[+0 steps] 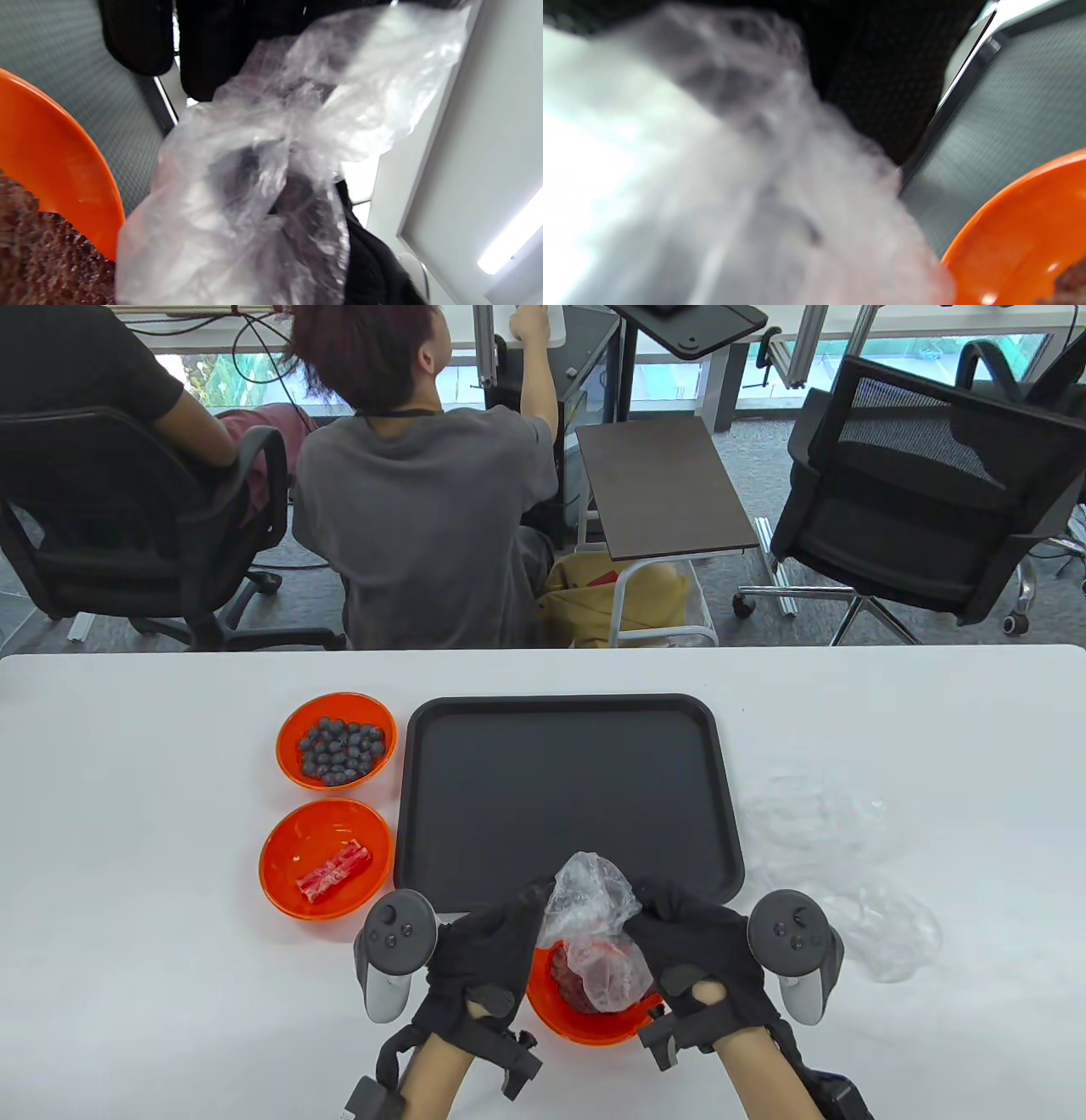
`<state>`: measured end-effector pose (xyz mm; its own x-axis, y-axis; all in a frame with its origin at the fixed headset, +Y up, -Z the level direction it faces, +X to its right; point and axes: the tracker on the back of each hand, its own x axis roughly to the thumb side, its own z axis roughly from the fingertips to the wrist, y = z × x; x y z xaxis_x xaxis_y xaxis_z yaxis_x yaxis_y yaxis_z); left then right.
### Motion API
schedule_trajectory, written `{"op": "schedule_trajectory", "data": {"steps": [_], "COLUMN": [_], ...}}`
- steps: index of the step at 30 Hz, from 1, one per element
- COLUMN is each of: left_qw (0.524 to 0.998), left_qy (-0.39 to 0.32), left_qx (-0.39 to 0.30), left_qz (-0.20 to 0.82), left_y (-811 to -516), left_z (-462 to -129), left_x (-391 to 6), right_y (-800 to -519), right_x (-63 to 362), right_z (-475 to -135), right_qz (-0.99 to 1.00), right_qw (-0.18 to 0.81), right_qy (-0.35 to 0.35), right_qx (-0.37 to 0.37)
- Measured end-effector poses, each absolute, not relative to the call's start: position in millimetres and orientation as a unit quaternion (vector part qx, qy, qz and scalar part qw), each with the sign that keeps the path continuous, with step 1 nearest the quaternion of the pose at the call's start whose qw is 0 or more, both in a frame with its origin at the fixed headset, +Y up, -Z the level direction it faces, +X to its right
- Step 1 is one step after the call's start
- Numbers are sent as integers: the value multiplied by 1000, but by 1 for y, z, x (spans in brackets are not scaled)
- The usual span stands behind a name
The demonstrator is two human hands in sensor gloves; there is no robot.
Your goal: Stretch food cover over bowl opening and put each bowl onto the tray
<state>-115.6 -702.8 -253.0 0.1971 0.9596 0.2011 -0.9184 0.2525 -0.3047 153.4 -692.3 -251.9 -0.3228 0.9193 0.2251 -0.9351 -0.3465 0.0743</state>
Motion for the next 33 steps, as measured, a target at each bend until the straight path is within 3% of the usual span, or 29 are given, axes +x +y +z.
{"op": "schedule_trajectory", "data": {"steps": [4,11,17,20,33], "left_qw": [780,693,753,732,602], "left_qy": [-178,-197,-133,-112,-64], "left_qx": [-95,-231,-127,-103,-20], "left_qz": [593,654,631,664,796], "left_y": [-709,-719,-712,-712,-713], "left_z": [-255,-260,-257,-256,-252], "left_x": [-104,-94,-111,-124,-158], "right_y": [-690,-688,-688,-689,-704], "right_x": [144,138,143,151,170], "right_z": [-249,-247,-243,-242,-247], "right_qz": [810,800,813,829,844], "right_qw": [568,576,562,542,531], "right_qy": [-39,-40,-61,-74,-16], "right_qx": [141,166,138,117,78]}}
